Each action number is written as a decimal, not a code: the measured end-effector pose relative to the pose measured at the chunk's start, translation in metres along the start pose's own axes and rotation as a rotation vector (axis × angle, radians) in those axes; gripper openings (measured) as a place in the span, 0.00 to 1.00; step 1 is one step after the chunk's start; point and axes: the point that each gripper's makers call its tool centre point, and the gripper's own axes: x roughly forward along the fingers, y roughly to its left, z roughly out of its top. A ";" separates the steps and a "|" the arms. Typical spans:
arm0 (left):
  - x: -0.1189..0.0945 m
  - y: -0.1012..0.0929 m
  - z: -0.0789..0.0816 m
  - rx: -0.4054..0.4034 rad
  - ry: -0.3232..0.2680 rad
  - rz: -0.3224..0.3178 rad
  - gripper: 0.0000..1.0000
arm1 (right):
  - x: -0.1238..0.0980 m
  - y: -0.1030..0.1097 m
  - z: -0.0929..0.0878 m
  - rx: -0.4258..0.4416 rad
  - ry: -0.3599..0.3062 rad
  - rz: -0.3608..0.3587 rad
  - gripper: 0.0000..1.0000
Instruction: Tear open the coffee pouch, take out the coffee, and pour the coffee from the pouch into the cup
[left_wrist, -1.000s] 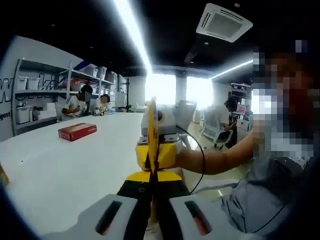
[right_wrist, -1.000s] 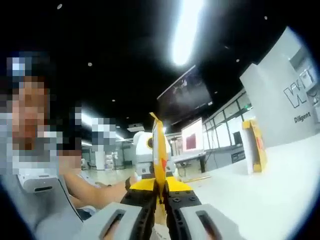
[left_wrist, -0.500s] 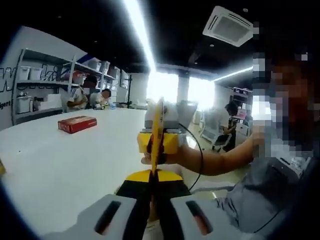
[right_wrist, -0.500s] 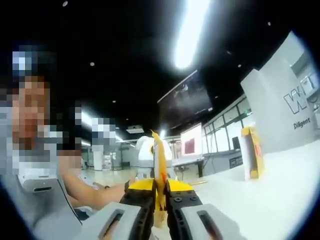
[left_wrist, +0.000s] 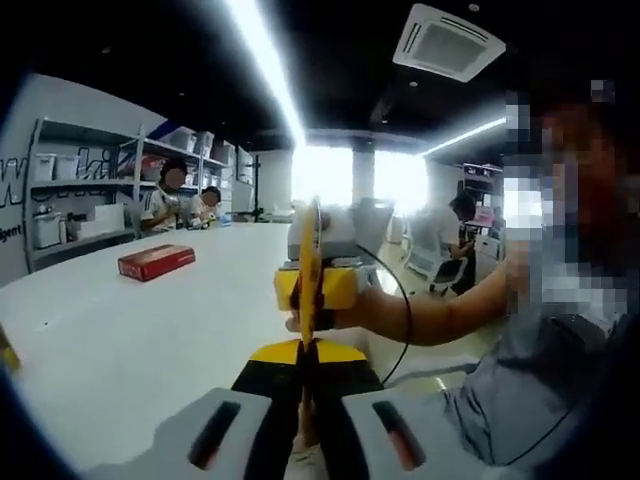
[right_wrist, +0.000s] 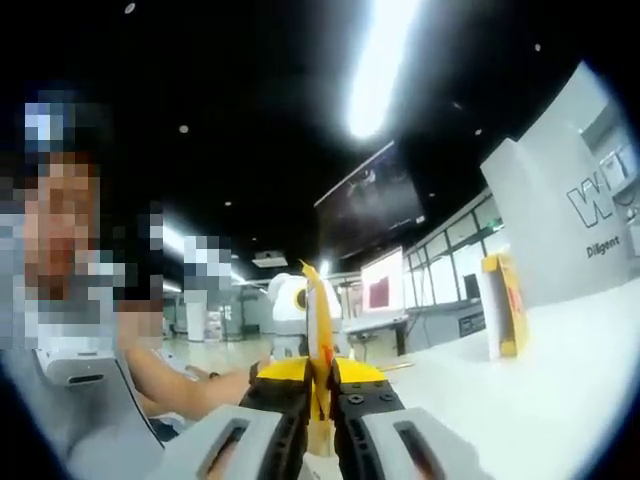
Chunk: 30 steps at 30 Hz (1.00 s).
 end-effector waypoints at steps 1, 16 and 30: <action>0.000 -0.001 -0.001 0.009 0.003 -0.001 0.04 | 0.000 0.000 -0.001 0.001 0.005 0.000 0.08; -0.001 0.003 -0.002 -0.010 -0.007 -0.002 0.05 | -0.001 -0.001 0.003 -0.005 -0.005 0.002 0.09; 0.002 0.001 -0.001 0.009 0.001 -0.006 0.04 | -0.002 0.003 0.000 -0.006 0.000 0.004 0.09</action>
